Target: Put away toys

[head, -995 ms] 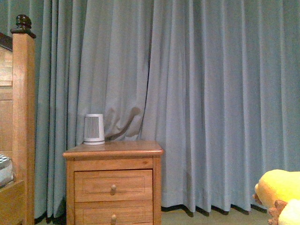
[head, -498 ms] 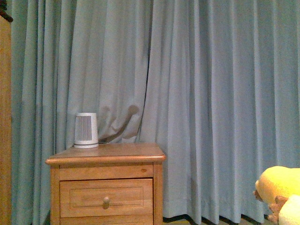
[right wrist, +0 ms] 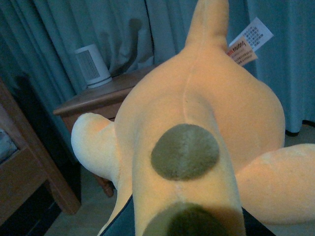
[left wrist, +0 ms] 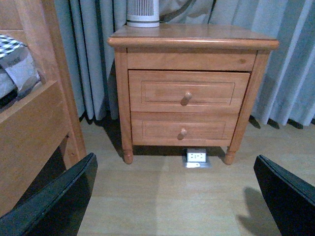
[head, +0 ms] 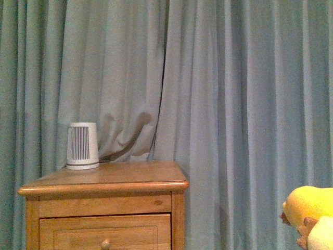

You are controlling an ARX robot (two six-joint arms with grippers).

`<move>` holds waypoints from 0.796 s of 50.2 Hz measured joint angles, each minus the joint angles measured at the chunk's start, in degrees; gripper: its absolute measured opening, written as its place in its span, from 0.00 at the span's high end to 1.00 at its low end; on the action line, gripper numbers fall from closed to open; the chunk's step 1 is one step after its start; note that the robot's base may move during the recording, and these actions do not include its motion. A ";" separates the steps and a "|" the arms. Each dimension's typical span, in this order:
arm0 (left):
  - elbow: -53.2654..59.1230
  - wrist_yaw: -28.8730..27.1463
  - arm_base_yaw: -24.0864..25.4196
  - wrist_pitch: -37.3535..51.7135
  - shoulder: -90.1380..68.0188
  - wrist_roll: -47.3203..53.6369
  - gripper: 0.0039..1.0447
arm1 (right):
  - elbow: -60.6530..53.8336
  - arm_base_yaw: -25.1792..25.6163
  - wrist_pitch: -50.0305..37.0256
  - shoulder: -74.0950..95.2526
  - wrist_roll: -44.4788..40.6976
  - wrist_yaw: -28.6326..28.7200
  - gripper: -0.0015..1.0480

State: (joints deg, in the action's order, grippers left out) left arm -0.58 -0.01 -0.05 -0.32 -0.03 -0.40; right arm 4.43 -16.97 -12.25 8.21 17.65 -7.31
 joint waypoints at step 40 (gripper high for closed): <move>0.00 0.04 0.04 -0.02 -0.02 0.00 0.05 | 0.00 -0.07 0.00 0.02 -0.02 0.02 0.81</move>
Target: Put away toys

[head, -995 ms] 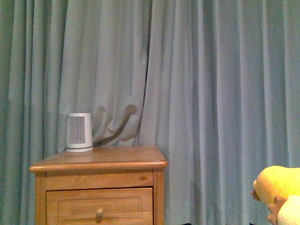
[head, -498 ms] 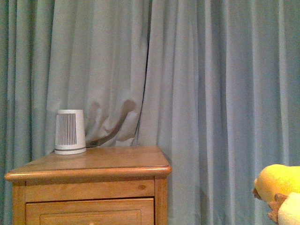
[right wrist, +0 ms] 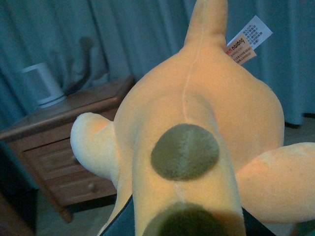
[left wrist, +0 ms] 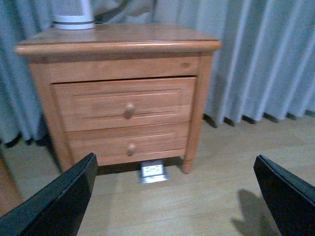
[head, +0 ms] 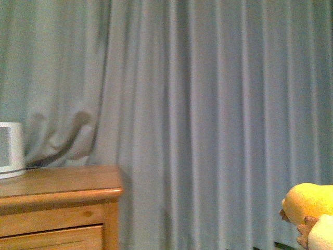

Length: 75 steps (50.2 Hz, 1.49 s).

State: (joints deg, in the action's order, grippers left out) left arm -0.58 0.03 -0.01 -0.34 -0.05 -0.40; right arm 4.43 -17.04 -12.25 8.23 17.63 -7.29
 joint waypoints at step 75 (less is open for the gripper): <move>0.00 -0.04 -0.04 0.02 0.02 -0.02 0.05 | 0.04 0.04 -0.02 0.00 0.37 -0.04 0.81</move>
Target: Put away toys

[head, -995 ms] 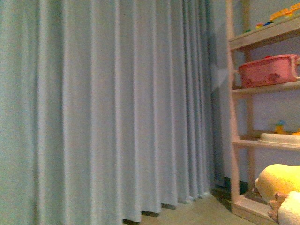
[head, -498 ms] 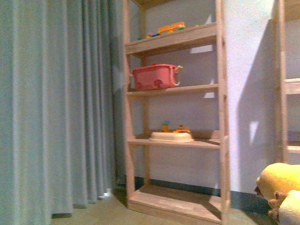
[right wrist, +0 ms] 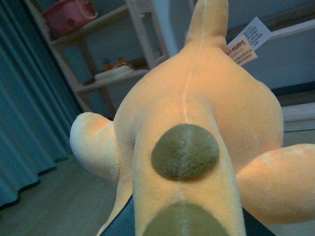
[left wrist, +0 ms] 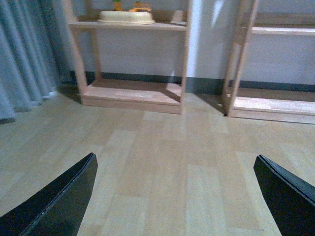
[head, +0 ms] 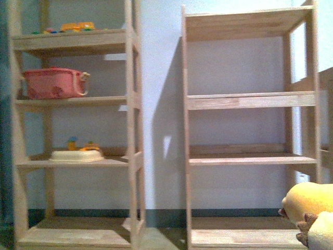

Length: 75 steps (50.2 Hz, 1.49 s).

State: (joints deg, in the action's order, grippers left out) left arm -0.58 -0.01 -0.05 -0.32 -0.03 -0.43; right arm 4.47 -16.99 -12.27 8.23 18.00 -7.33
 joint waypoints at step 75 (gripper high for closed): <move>0.00 0.00 0.04 0.00 -0.02 0.02 0.05 | 0.04 0.00 0.00 -0.02 0.04 0.07 0.81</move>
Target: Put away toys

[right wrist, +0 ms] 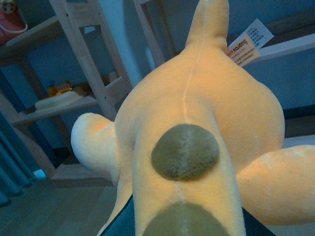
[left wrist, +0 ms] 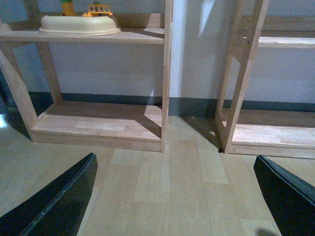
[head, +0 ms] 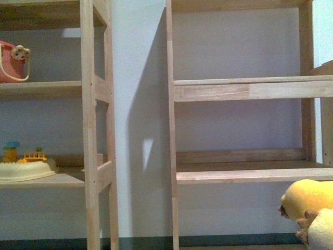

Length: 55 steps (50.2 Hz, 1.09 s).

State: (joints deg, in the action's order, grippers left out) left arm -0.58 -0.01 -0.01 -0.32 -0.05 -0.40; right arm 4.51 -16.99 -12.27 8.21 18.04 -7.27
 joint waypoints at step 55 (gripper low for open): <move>0.00 0.02 0.00 0.00 0.02 0.00 0.05 | 0.00 0.00 0.00 0.00 0.00 -0.02 0.81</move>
State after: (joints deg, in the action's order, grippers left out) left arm -0.58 0.01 -0.01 -0.32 -0.03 -0.40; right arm 4.51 -16.99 -12.27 8.21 18.04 -7.29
